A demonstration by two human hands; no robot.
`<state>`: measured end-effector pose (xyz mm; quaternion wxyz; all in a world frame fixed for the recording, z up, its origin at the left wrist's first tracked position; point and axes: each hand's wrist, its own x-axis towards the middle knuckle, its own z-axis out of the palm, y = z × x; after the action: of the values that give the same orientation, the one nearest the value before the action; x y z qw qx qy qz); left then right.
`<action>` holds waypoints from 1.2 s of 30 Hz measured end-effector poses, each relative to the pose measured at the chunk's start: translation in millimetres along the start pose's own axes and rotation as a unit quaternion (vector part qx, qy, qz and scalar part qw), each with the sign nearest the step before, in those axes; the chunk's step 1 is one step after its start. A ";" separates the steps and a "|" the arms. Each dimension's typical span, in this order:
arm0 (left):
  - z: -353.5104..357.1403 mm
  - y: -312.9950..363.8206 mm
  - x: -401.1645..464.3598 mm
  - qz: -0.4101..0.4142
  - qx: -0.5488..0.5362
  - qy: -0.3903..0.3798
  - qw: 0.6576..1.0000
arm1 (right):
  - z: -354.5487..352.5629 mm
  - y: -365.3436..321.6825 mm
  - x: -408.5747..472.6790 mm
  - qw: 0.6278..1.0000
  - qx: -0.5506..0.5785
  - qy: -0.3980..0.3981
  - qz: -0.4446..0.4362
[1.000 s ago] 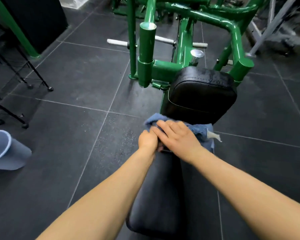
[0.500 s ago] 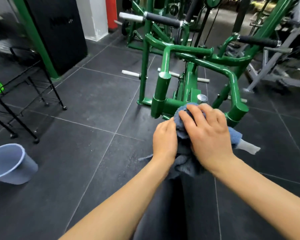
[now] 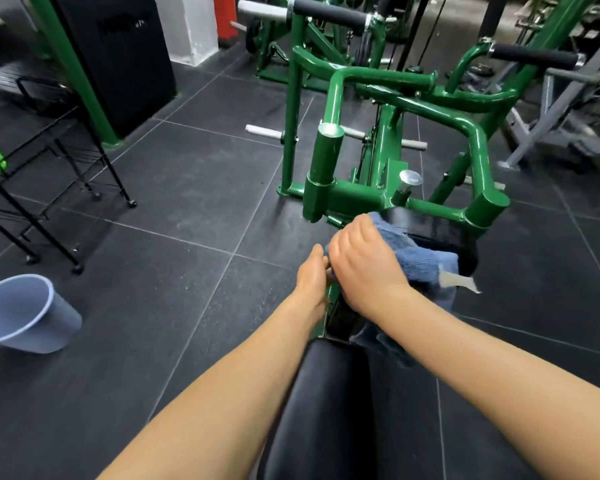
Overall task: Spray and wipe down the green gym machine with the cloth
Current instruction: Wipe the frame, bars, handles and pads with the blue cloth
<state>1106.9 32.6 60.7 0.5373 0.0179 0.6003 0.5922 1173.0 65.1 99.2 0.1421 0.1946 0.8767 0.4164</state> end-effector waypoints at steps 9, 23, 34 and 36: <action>-41.4 -54.3 36.7 -0.079 0.029 -0.018 0.996 | 59.4 -96.7 13.5 0.982 -0.101 -0.069 -0.144; -17.3 -28.2 22.2 0.029 -0.047 -0.046 0.997 | 40.2 -52.2 -1.3 0.997 0.058 0.029 0.035; -44.5 -74.7 33.3 -0.154 -0.092 -0.056 0.982 | 104.0 -111.6 -1.8 0.990 -0.023 0.042 -0.133; -43.1 -81.3 31.1 -0.162 -0.100 -0.070 0.979 | 113.5 -109.0 -10.1 0.987 -0.022 0.082 -0.137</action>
<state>1115.1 -1.0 -30.1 0.6660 -0.0917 0.4937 0.5516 1204.3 74.2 -55.0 0.1298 0.0346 0.8945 0.4264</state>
